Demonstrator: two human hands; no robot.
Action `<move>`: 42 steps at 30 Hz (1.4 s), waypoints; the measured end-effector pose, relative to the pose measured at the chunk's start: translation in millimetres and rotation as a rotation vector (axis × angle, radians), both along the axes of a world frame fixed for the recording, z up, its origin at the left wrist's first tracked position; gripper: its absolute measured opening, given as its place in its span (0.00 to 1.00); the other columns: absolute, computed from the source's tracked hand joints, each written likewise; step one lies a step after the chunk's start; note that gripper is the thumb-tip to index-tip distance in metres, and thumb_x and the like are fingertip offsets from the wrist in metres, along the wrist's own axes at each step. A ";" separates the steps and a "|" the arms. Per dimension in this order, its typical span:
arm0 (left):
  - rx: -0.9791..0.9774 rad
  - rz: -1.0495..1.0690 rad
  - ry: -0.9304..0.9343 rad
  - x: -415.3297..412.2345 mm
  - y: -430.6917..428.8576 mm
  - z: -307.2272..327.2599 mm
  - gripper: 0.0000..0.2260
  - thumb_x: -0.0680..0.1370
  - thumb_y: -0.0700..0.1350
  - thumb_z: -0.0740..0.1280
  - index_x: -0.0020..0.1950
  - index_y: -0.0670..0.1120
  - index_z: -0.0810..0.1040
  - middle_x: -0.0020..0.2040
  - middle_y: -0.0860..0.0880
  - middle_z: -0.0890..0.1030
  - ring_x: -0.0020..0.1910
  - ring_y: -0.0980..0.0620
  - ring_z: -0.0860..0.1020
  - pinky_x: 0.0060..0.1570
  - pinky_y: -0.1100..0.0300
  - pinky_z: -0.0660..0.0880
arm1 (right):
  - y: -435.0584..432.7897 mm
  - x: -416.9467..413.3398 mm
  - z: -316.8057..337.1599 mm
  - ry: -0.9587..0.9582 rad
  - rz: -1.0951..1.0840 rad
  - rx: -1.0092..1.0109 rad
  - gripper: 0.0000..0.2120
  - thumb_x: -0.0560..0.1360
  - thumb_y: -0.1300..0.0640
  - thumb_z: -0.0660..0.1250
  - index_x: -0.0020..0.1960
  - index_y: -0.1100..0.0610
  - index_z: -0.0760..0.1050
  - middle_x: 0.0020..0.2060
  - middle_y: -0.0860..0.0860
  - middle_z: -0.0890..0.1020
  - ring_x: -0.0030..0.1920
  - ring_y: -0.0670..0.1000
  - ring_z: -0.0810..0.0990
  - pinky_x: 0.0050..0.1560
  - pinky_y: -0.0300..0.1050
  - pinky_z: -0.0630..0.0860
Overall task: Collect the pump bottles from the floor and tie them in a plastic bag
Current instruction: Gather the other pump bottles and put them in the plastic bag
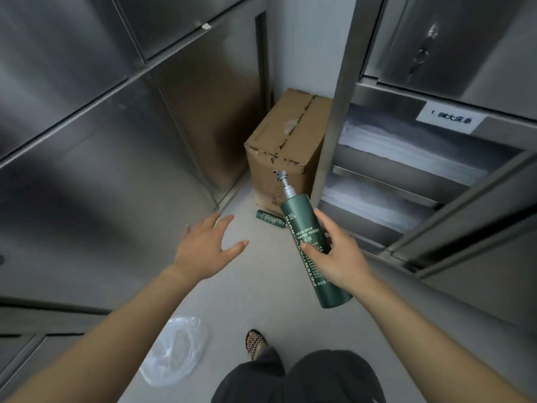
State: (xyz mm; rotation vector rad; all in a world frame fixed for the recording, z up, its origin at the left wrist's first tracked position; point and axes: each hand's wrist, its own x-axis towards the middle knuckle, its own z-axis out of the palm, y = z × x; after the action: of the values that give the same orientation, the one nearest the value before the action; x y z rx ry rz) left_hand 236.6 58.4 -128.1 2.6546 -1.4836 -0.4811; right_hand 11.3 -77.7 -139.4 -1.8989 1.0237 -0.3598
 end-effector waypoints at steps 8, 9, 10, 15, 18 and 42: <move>-0.099 -0.010 0.053 54.7 -67.4 -2.0 0.29 0.76 0.63 0.58 0.73 0.50 0.64 0.72 0.47 0.68 0.69 0.45 0.68 0.68 0.45 0.65 | -70.8 49.8 -8.4 0.049 0.051 -0.004 0.35 0.71 0.48 0.70 0.73 0.39 0.56 0.68 0.47 0.71 0.64 0.48 0.72 0.58 0.42 0.67; -0.088 0.001 0.052 56.4 -75.7 -4.9 0.29 0.76 0.64 0.57 0.73 0.51 0.64 0.72 0.47 0.68 0.69 0.45 0.68 0.68 0.44 0.65 | -81.6 53.2 -10.7 0.053 0.060 0.009 0.35 0.71 0.48 0.70 0.73 0.39 0.56 0.67 0.46 0.72 0.63 0.48 0.72 0.57 0.42 0.67; -0.077 0.014 0.051 57.4 -84.5 -8.9 0.29 0.76 0.64 0.57 0.73 0.51 0.63 0.73 0.48 0.68 0.69 0.45 0.68 0.68 0.44 0.65 | -93.1 56.1 -14.2 0.056 0.071 0.028 0.35 0.71 0.48 0.70 0.72 0.38 0.56 0.66 0.46 0.72 0.62 0.47 0.72 0.57 0.43 0.69; -0.064 0.118 0.059 58.2 -134.5 -49.9 0.30 0.75 0.66 0.56 0.73 0.54 0.62 0.74 0.49 0.66 0.71 0.45 0.65 0.69 0.43 0.64 | -150.2 70.1 -55.9 0.101 0.190 0.083 0.34 0.72 0.48 0.69 0.70 0.33 0.54 0.64 0.42 0.74 0.57 0.44 0.74 0.52 0.43 0.72; -0.030 0.136 0.072 68.2 -165.0 -107.0 0.30 0.75 0.66 0.56 0.73 0.54 0.62 0.74 0.49 0.65 0.72 0.46 0.64 0.70 0.46 0.63 | -173.5 84.1 -109.2 0.119 0.243 0.105 0.35 0.72 0.48 0.69 0.70 0.32 0.52 0.61 0.42 0.75 0.54 0.43 0.75 0.50 0.43 0.72; 0.014 -0.105 -0.083 187.0 -305.9 -759.6 0.31 0.75 0.64 0.58 0.74 0.51 0.61 0.74 0.45 0.66 0.72 0.45 0.64 0.68 0.46 0.65 | -228.9 149.3 -783.4 0.118 -0.020 0.044 0.33 0.72 0.50 0.69 0.73 0.42 0.57 0.63 0.46 0.73 0.58 0.43 0.73 0.57 0.39 0.69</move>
State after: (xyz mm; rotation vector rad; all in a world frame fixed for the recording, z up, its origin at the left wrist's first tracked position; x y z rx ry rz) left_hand 423.6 -247.5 -887.7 2.6478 -1.6559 -0.3939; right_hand 160.5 -306.6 -922.7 -1.8897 1.1201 -0.2362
